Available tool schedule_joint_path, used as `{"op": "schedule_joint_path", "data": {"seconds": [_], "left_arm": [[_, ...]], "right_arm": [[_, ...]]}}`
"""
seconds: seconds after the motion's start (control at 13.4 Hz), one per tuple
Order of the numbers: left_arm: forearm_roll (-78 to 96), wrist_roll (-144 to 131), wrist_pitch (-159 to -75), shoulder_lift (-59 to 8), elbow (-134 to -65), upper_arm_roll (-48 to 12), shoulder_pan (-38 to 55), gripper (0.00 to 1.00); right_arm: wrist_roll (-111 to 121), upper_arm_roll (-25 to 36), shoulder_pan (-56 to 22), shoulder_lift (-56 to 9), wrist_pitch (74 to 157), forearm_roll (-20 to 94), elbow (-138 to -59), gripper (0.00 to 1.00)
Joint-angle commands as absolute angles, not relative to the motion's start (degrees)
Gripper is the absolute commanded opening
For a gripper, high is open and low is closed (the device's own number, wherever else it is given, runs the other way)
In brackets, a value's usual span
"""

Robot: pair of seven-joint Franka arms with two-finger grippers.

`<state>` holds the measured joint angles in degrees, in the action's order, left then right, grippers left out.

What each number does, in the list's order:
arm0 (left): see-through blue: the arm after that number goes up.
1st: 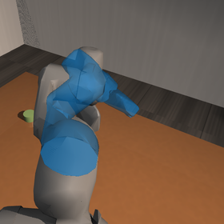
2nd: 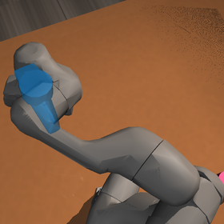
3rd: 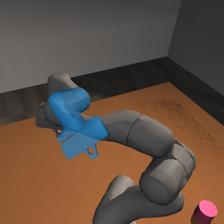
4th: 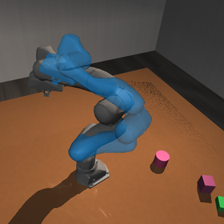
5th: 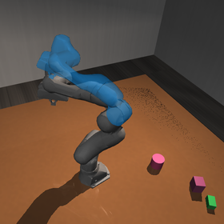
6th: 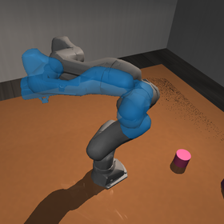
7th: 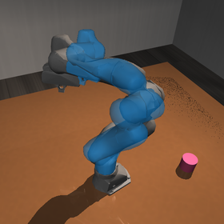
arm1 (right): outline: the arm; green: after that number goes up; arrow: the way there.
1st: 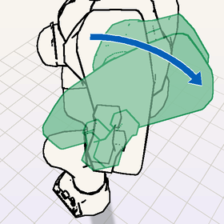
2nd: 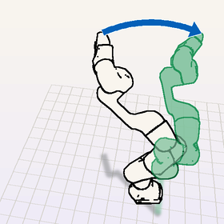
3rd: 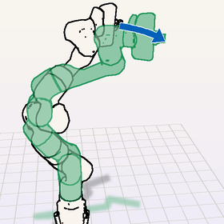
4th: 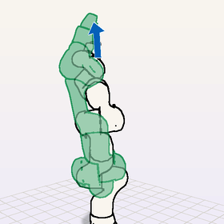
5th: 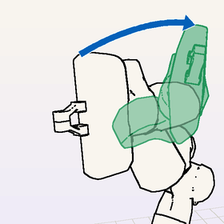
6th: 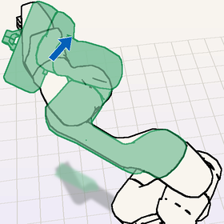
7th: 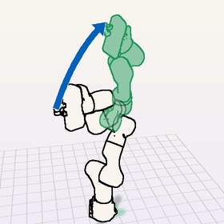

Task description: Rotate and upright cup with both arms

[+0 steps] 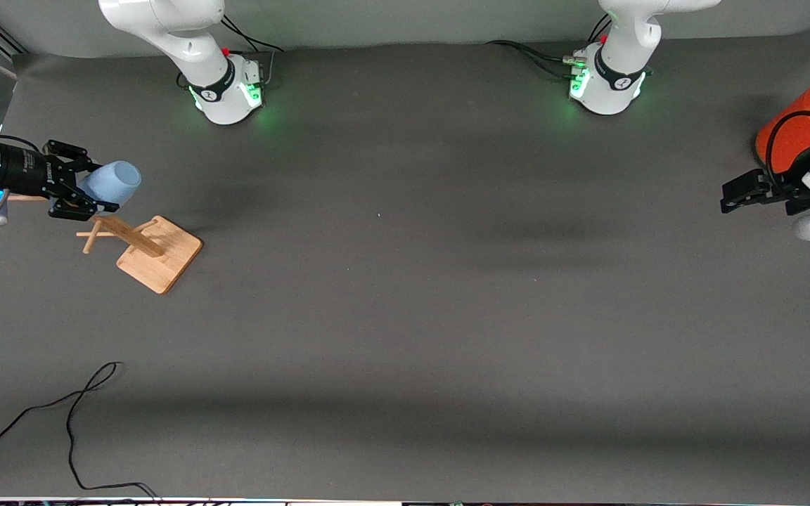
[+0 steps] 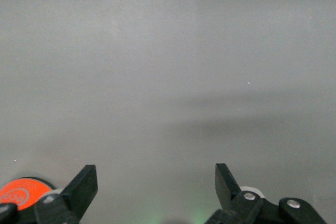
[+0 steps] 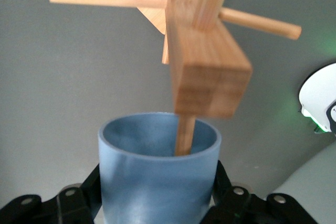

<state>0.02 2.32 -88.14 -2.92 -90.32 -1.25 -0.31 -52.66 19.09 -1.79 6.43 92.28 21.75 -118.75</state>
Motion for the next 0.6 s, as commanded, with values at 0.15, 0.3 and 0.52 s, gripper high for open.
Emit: {"op": "schedule_joint_path", "data": {"seconds": [0.15,0.3,0.52], "left_arm": [[0.1,2.2,-87.5,-2.5,-90.5,-1.1,-0.1,1.0],[0.1,2.2,-87.5,-2.5,-90.5,-1.1,-0.1,1.0],[0.1,2.2,-87.5,-2.5,-90.5,-1.1,-0.1,1.0]], "right_arm": [[-64.1,12.2,-2.1,9.2,91.1,28.1,-115.9,0.66],[-70.5,6.7,-2.2,9.5,92.4,29.6,-114.4,0.67],[-81.8,-7.9,-2.2,9.1,103.1,29.7,-113.9,0.71]]}}
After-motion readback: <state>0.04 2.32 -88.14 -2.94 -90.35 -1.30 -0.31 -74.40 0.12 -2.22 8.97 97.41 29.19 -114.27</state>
